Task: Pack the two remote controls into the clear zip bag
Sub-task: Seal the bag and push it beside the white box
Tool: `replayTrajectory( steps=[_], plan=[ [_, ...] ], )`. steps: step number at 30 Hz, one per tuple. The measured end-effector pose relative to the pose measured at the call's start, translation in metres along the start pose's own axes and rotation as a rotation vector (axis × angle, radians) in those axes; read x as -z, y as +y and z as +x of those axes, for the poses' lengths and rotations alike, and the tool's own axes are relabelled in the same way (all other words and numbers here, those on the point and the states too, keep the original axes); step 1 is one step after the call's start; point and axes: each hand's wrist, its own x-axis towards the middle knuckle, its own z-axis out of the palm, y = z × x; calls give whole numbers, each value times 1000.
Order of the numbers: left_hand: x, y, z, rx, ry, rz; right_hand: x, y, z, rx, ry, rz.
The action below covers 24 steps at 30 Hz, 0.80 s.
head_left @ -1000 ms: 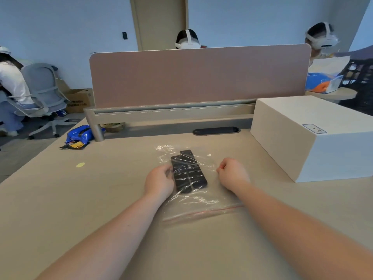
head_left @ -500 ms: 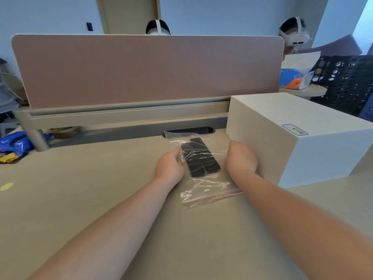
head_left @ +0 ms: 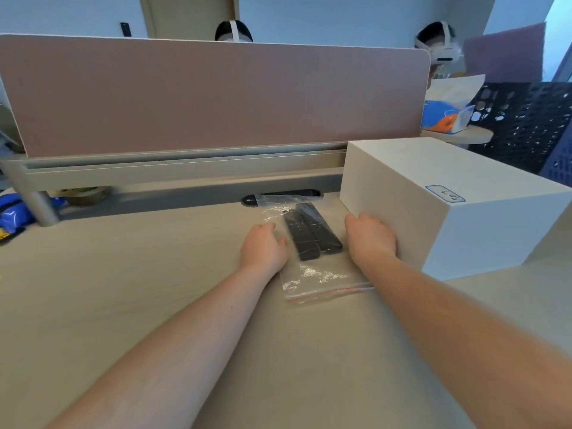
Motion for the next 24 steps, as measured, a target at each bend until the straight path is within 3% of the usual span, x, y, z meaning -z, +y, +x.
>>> replayTrajectory(
  steps=[8, 12, 17, 24],
  plan=[
    [22, -10, -37, 59, 47, -61, 13, 0, -31, 84, 96, 102],
    [37, -17, -75, 109, 63, -10, 19, -8, -69, 159, 31, 109],
    [49, -26, -126, 38, 32, 46, 20, -12, -121, 214, -45, 106],
    [58, -39, -167, -74, 45, 84, 26, -7, -170, 162, 0, 276]
  ],
)
